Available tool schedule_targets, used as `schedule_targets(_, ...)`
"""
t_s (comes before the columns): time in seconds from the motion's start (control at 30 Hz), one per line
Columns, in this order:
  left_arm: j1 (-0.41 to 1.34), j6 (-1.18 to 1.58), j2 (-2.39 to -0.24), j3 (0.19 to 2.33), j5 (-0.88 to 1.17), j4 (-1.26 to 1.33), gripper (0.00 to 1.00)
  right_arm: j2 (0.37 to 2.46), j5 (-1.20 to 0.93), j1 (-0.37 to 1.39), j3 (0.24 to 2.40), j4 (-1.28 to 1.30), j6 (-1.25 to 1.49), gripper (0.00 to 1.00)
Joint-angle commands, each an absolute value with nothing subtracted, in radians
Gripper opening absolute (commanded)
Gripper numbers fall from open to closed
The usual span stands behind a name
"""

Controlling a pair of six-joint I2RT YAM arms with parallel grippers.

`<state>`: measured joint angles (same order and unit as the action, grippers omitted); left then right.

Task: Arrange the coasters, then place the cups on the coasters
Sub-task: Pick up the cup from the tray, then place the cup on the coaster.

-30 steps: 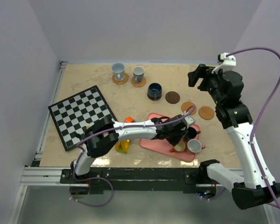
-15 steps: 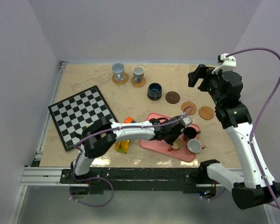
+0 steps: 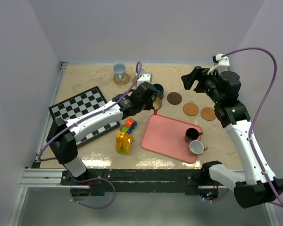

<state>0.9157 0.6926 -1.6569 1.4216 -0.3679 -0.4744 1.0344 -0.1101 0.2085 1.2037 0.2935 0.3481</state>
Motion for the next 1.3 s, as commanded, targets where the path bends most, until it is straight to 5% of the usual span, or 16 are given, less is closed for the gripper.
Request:
schedule_targets(0.0, 0.838, 0.793, -1.672, 1.522, -0.428, -0.561, 0.0, 1.121, -0.149, 0.218, 1.209, 0.398, 0.315, 0.78)
schedule_targets(0.5, 0.721, 0.626, -1.759, 1.66, -0.334, -0.672, 0.0, 1.419, 0.13, 0.606, 1.377, 0.497, 0.517, 0.7)
schedule_targets(0.97, 0.713, 0.644, -1.732, 1.632, -0.273, -0.661, 0.0, 1.606, 0.222, 0.637, 1.413, 0.443, 0.508, 0.52)
schedule_targets(1.13, 0.716, 0.667, -1.698, 1.583, -0.267, -0.631, 0.0, 1.652, 0.229, 0.635, 1.437, 0.44, 0.486, 0.35)
schedule_targets(1.27, 0.715, 0.678, -1.687, 1.565, -0.253, -0.618, 0.0, 1.658, 0.236, 0.635, 1.437, 0.44, 0.474, 0.07)
